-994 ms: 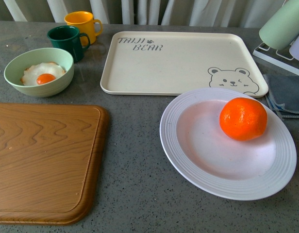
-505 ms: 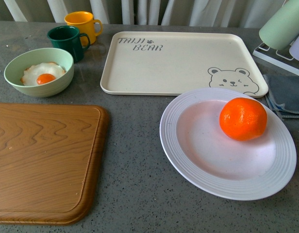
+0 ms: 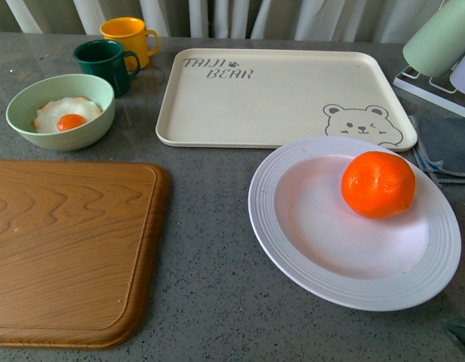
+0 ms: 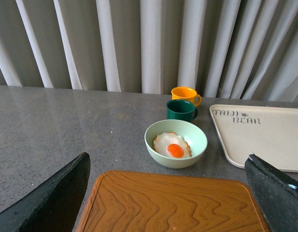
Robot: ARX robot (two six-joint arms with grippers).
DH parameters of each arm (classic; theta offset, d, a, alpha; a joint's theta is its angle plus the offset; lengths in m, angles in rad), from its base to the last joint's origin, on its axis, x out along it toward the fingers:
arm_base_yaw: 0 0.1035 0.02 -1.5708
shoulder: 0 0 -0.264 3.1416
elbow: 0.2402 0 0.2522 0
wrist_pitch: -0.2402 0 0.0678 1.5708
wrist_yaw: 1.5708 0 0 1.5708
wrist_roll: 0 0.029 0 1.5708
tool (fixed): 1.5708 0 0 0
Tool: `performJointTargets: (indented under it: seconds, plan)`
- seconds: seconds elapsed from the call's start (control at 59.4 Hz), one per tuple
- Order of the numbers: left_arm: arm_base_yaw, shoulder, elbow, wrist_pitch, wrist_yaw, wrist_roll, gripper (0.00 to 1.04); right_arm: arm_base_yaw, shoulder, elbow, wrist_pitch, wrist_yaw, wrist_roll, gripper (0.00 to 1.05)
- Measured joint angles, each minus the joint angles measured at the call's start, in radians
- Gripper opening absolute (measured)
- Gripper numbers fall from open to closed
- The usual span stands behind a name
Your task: Place orange and plate with both arms
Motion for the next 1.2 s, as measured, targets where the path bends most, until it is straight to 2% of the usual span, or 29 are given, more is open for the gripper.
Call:
performJointTargets:
  seconds: [0.118, 0.354, 0.505, 1.095, 1.162, 1.196]
  plan:
    - [0.0, 0.0, 0.0, 0.0, 0.0, 0.0, 0.96, 0.002, 0.249, 0.011, 0.222, -0.043, 0.105, 0.96]
    - [0.0, 0.0, 0.0, 0.0, 0.0, 0.0, 0.96, 0.001, 0.572, 0.064, 0.51, -0.024, 0.278, 0.96]
    - [0.0, 0.0, 0.0, 0.0, 0.0, 0.0, 0.96, 0.034, 0.754, 0.117, 0.663, -0.006, 0.357, 0.96]
    - [0.0, 0.0, 0.0, 0.0, 0.0, 0.0, 0.96, 0.102, 0.918, 0.252, 0.729, 0.053, 0.422, 0.96]
    - [0.0, 0.0, 0.0, 0.0, 0.0, 0.0, 0.96, 0.103, 0.925, 0.257, 0.729, 0.061, 0.425, 0.9]
    - [0.0, 0.0, 0.0, 0.0, 0.0, 0.0, 0.96, 0.103, 0.93, 0.258, 0.728, 0.065, 0.429, 0.83]
